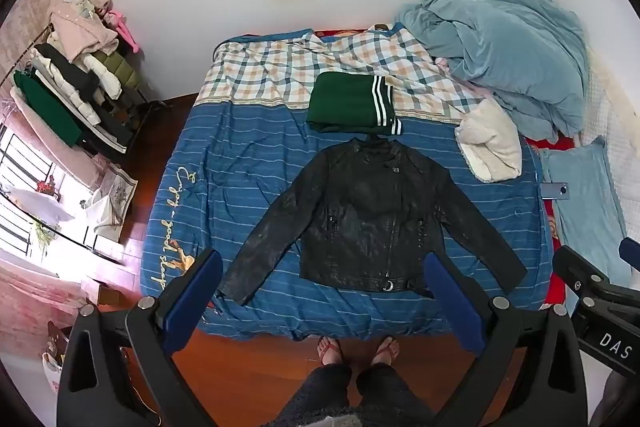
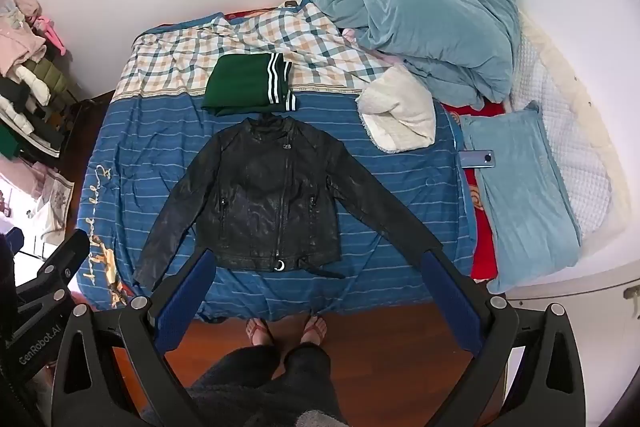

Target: Fold large clothes

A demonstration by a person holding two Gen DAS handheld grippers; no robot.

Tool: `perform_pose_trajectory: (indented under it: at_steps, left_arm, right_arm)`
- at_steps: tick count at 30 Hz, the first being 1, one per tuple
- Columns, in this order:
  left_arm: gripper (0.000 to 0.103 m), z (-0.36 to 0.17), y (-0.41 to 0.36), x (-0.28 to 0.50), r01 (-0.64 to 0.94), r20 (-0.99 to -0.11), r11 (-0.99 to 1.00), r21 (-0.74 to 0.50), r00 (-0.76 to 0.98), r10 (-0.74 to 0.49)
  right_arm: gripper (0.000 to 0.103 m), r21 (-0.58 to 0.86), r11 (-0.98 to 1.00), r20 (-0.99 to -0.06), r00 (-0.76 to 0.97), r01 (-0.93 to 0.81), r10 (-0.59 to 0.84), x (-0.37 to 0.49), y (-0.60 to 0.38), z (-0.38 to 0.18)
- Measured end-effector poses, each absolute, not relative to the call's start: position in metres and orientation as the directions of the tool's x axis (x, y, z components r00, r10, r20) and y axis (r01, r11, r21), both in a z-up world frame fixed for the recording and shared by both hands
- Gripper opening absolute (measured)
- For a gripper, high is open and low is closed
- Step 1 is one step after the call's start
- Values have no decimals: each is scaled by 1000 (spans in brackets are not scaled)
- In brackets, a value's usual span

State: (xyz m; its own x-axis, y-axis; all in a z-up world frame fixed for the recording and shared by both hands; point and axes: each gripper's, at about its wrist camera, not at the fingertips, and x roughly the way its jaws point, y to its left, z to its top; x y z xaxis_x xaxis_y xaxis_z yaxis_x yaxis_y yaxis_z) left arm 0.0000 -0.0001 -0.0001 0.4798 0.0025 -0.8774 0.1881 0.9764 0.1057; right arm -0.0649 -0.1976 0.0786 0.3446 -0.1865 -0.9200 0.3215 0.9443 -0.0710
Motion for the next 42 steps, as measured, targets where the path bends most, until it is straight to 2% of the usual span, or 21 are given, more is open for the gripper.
perform_pose_trajectory:
  at_steps: [42]
  left_arm:
    - [103, 9, 1, 3, 184, -871, 979, 87, 492, -15]
  right_arm:
    - [103, -88, 946, -919, 340, 312, -198, -66, -193, 92]
